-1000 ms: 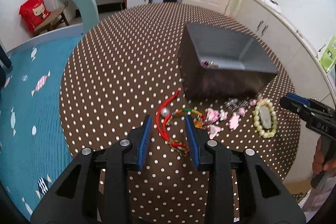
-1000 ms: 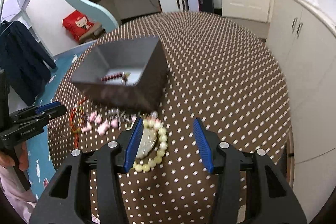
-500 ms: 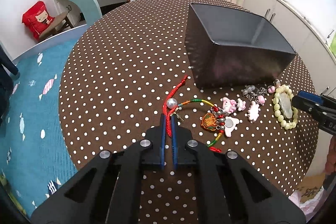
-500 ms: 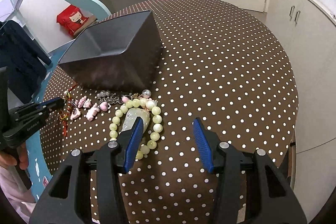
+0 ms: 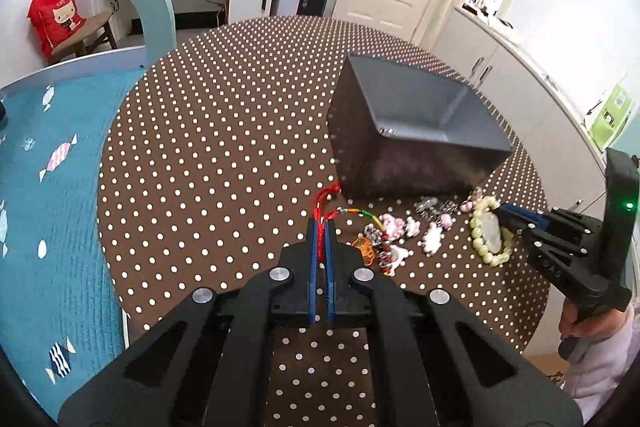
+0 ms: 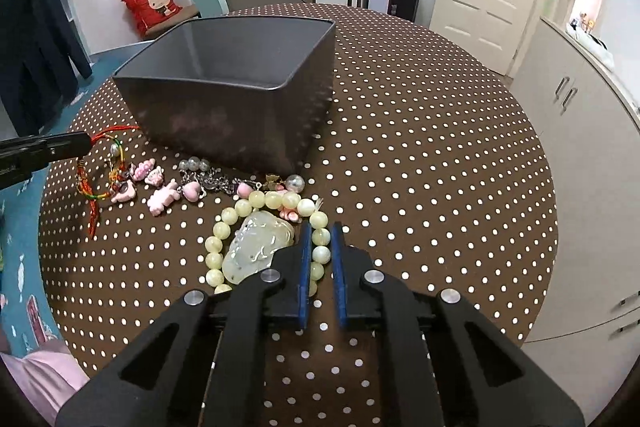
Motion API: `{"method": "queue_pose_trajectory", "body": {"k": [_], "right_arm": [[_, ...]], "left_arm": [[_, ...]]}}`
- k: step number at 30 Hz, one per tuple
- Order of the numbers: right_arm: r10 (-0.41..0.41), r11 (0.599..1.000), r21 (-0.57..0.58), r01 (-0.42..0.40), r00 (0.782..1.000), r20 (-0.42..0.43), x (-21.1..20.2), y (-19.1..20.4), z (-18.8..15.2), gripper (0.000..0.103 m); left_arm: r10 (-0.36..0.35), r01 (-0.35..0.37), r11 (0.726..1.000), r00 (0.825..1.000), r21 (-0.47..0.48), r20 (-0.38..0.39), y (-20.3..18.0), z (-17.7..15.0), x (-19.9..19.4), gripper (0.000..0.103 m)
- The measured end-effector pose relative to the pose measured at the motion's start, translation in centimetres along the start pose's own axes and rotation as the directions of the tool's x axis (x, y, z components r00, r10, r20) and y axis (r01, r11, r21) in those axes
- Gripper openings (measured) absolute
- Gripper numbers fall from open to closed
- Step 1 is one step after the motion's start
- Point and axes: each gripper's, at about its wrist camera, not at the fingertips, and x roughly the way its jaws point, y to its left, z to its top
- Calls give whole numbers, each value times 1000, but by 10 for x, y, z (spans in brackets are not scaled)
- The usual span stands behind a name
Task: Organize jewelry
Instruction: 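Grasp the pearl bead bracelet with the right gripper while the left gripper lifts the red cord, then carry both bracelets over the grey box and open both grippers to drop them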
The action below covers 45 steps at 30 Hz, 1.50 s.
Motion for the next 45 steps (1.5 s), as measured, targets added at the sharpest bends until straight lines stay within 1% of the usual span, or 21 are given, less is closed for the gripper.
{"method": "queue_pose_trajectory", "body": {"k": [3,5,8,13,16,22,25,31,34,40,45], "right_arm": [[19,1000,19,-19,1000,9,-3,-4,3,9],[11,1000,17,-11,1000,27,-8,-4,8,9],[25,999,26,-26,999,44,-12,-5,11,9],[38,999,6,-39,996,77,-26,-3,14,9],[42,999,-12,-41,993,107,-37,0,17,9],[33,999,-30,-28,987,158,-57,5,21,9],[21,999,-34,-15,982,187,-65,4,22,9],[-7,1000,-28,14,974,227,-79,5,29,8],[-5,1000,-25,12,968,249,-85,5,35,9],[3,999,-52,14,950,311,-97,10,57,9],[32,997,-83,-4,939,341,-97,16,76,9]], "left_arm": [[-6,6,1000,1000,2,17,-1,2,-8,3],[-9,9,1000,1000,1,23,-5,3,-9,3],[-12,12,1000,999,1,31,-4,4,-12,3],[-19,18,1000,998,3,62,-6,9,-20,3],[-20,21,1000,997,-4,69,-5,12,-21,3],[-45,45,999,993,6,106,-6,21,-34,3],[-73,74,997,988,-2,136,-4,24,-43,3],[-73,75,997,981,-4,179,0,36,-59,3],[-74,74,997,976,7,205,-1,45,-68,3],[-108,98,994,958,52,264,-15,70,-83,3],[-148,127,988,951,92,270,-32,89,-78,3]]}}
